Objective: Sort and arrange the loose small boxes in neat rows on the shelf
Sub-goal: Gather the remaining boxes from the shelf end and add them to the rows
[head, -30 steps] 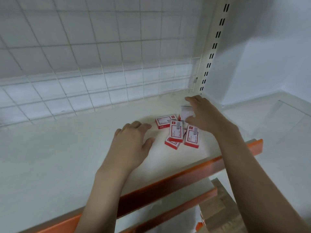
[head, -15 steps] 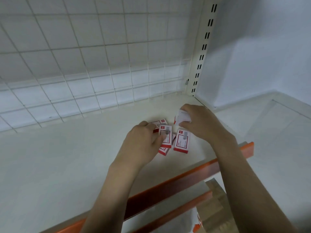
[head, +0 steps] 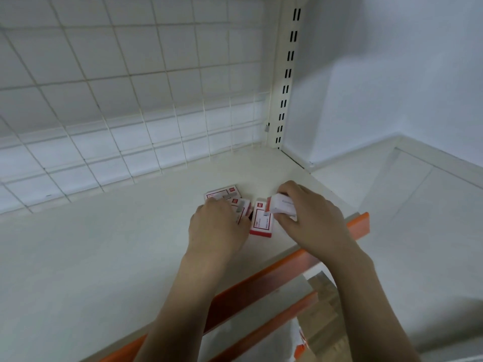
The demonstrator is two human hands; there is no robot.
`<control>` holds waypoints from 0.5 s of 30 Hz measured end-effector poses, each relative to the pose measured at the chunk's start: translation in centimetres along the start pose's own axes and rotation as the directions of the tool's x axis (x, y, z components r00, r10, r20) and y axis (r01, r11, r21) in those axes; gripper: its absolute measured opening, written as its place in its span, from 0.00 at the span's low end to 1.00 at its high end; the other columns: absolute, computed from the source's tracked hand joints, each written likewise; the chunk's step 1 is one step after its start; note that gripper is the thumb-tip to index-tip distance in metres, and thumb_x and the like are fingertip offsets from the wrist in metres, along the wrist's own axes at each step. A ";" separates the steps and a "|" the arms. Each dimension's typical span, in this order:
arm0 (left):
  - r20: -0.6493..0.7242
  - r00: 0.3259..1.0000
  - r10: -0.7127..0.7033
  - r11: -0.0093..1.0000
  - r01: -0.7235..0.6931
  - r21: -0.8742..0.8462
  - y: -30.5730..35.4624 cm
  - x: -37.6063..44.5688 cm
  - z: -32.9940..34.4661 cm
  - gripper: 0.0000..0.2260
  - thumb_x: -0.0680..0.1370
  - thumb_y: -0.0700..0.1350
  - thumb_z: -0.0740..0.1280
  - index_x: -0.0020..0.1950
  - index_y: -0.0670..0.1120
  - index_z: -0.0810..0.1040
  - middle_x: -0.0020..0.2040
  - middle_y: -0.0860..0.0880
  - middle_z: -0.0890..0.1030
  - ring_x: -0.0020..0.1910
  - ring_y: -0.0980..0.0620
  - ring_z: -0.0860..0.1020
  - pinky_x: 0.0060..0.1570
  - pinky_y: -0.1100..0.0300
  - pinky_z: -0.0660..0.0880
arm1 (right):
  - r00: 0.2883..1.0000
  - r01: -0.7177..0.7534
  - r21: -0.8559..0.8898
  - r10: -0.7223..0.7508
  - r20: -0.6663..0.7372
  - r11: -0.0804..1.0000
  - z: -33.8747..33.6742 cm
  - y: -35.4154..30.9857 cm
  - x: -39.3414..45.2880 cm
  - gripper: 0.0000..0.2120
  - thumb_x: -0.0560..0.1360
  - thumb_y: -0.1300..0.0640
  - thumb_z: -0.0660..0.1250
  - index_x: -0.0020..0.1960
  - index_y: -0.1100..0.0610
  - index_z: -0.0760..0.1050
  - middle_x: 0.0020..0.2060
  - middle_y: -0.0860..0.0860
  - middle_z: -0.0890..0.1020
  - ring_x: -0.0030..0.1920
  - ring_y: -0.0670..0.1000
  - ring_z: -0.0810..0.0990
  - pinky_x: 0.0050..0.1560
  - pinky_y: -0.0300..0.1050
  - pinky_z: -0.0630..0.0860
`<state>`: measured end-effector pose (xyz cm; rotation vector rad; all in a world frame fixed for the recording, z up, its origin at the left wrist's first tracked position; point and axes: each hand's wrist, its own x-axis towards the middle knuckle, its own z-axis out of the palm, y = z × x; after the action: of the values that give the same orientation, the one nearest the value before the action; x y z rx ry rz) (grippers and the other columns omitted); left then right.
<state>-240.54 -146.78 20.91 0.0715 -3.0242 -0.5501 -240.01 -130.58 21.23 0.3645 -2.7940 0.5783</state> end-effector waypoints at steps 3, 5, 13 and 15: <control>-0.059 0.998 0.018 1.000 -0.018 -0.003 -0.8 -0.6 -0.6 0.15 0.78 0.53 0.59 0.51 0.42 0.74 0.50 0.44 0.75 0.47 0.46 0.73 0.45 0.56 0.70 | 1.000 -0.009 0.020 0.009 -0.004 1.000 0.3 -0.5 -0.4 0.09 0.76 0.52 0.62 0.51 0.49 0.63 0.41 0.43 0.73 0.37 0.48 0.75 0.38 0.45 0.72; -0.127 0.992 0.016 0.999 -0.020 -0.029 -1.8 -1.2 -1.1 0.14 0.79 0.50 0.59 0.57 0.41 0.71 0.53 0.44 0.72 0.51 0.44 0.73 0.50 0.53 0.71 | 1.000 -0.013 0.055 0.014 -0.002 0.998 0.5 -1.0 -0.5 0.10 0.75 0.53 0.63 0.51 0.50 0.62 0.40 0.45 0.74 0.37 0.48 0.75 0.36 0.45 0.72; -0.381 0.925 -0.003 0.947 -0.119 -0.298 -8.4 -4.9 -4.0 0.15 0.78 0.42 0.63 0.64 0.44 0.68 0.59 0.48 0.73 0.50 0.46 0.74 0.40 0.61 0.61 | 0.999 0.047 0.303 -0.047 -0.007 0.952 3.3 -5.9 -0.4 0.19 0.75 0.63 0.64 0.64 0.51 0.68 0.56 0.47 0.75 0.52 0.50 0.77 0.47 0.47 0.76; -0.421 0.907 -0.003 0.941 -0.140 -0.308 -10.8 -5.9 -4.7 0.15 0.77 0.41 0.65 0.64 0.44 0.69 0.58 0.49 0.74 0.50 0.49 0.74 0.42 0.58 0.66 | 0.996 0.090 0.313 -0.085 -0.029 0.946 4.4 -7.7 -0.6 0.20 0.72 0.66 0.65 0.62 0.53 0.72 0.58 0.49 0.75 0.55 0.50 0.75 0.51 0.45 0.74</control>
<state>-233.94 -158.14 21.17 0.0532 -2.4740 -0.9009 -238.07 -139.16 19.87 0.5415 -2.6528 1.0033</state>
